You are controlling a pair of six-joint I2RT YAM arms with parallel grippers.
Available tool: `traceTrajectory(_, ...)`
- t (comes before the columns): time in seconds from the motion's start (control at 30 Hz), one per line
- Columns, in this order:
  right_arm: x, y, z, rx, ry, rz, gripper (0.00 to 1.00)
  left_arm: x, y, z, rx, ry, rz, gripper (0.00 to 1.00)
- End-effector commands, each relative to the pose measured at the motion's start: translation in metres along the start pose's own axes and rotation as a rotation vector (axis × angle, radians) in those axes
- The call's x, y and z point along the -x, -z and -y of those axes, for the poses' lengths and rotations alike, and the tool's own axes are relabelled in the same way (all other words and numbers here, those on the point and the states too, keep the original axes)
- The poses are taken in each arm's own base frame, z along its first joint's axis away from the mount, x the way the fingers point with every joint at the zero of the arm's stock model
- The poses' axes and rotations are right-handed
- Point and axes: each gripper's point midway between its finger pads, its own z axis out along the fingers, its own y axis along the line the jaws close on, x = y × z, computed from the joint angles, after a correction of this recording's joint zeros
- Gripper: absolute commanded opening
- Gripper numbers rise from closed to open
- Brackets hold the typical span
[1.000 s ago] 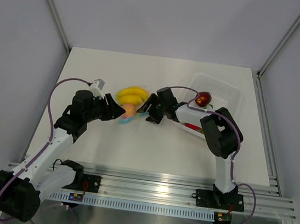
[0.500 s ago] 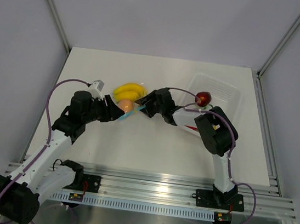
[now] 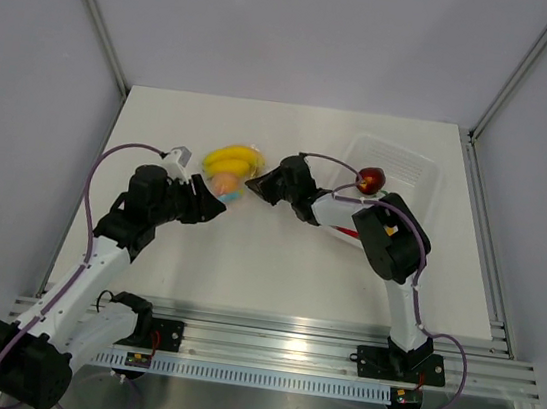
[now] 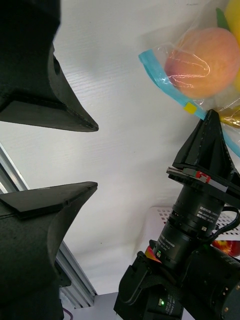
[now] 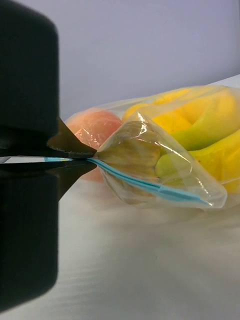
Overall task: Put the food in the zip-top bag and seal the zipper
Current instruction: Pick up the zipper food storage bag at the center of the board.
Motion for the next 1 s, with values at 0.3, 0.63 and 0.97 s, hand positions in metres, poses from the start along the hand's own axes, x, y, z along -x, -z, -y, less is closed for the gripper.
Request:
traceTrajectory(0.3, -0.018, 0.065, -0.091, -0.037, 0.106, -0.179, 0.00, 0.073, 0.025, 0.038, 0.005, -0.464, 0.044, 0.53)
traceTrajectory(0.63, -0.038, 0.107, -0.078, -0.190, 0.139, -0.327, 0.00, 0.058, 0.009, 0.068, -0.126, -0.720, -0.046, 0.48)
traceTrajectory(0.97, -0.041, 0.121, -0.087, -0.262, 0.121, -0.367, 0.00, 0.044, -0.028, 0.070, -0.113, -0.777, -0.195, 0.49)
